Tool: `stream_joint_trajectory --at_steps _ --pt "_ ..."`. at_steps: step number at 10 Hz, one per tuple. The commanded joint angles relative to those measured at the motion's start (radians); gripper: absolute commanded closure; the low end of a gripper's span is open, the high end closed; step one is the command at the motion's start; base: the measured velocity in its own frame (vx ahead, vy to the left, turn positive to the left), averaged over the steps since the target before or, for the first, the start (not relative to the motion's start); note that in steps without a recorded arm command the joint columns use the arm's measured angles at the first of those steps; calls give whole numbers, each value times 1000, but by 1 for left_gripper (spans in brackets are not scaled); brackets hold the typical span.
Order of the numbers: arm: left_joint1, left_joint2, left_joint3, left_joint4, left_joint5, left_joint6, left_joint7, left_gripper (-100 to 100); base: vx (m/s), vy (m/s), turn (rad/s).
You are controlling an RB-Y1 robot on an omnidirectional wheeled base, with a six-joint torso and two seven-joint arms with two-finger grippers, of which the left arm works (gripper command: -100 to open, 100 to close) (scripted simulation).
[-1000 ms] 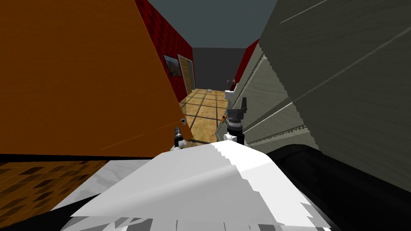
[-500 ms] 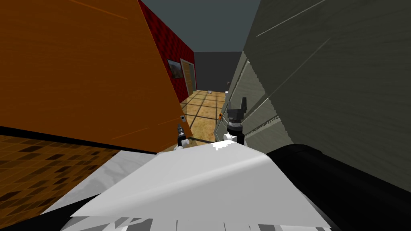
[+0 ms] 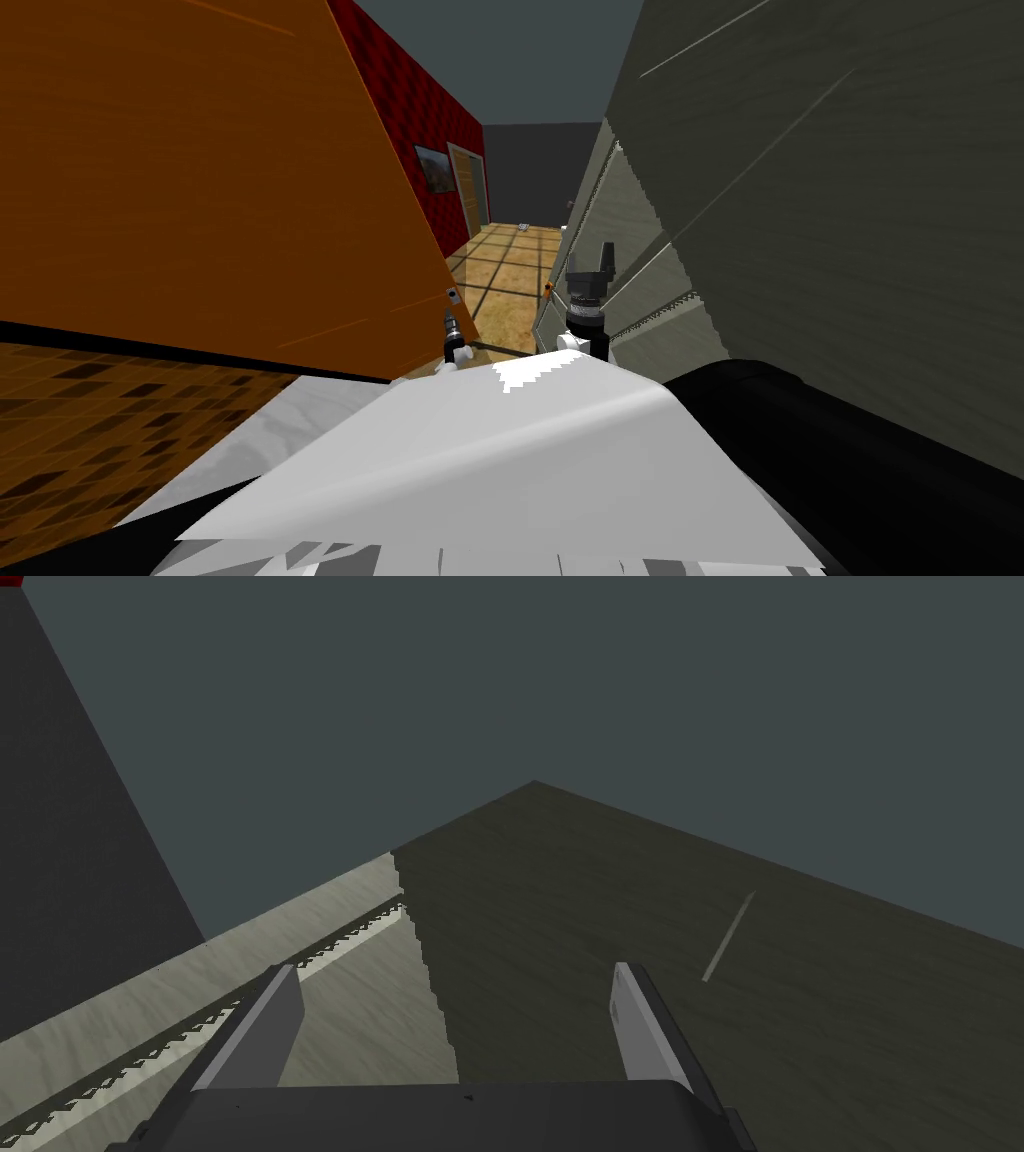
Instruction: Push the door open
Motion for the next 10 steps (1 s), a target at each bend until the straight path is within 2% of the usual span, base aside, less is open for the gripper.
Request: stream_joint_trajectory --at_steps 1,3,5,7,9,10 --pt "-1 22 2 2 0 0 3 -100 112 133 3" --pt "1 44 4 4 0 -3 5 -100 191 95 -21" --pt "3 51 7 6 0 -6 8 -100 227 29 -29" --pt "5 41 9 8 0 -9 10 -100 251 12 -32" --pt "7 14 11 9 0 -12 13 -100 210 -10 -30" --pt "7 14 11 9 0 -12 13 -100 119 -5 6"
